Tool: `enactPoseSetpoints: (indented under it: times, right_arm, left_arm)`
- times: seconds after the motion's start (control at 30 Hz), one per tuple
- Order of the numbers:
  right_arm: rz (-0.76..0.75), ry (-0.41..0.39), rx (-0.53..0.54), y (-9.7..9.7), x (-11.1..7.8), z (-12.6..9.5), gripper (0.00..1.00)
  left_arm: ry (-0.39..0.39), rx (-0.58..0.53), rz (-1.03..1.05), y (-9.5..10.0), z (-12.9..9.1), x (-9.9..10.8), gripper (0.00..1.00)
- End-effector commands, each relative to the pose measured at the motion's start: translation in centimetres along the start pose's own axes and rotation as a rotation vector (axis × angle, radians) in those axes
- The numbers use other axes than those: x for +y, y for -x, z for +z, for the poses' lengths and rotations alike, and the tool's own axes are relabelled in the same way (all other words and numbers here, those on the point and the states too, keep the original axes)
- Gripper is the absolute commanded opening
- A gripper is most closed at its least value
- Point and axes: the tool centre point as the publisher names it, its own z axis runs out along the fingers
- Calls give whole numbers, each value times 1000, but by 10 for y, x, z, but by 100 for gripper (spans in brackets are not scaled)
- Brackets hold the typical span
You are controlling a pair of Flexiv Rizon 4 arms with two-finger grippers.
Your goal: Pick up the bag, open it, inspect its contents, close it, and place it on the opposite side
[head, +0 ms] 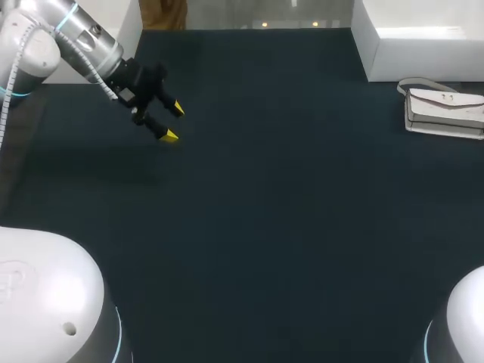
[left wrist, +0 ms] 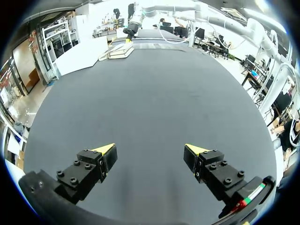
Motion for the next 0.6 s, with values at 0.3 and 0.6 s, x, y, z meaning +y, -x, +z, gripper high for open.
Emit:
enactPoseSetpoints:
  times: [0.3, 0.6]
  right_arm:
    - [-71, -295, 68, -8, -18, 1, 0]
    - [-123, -341, 87, -16, -40, 9, 0]
  left_arm:
    - [-2, -1, 1, 0, 1, 0, 100]
    - [-2, -1, 1, 0, 1, 0, 100]
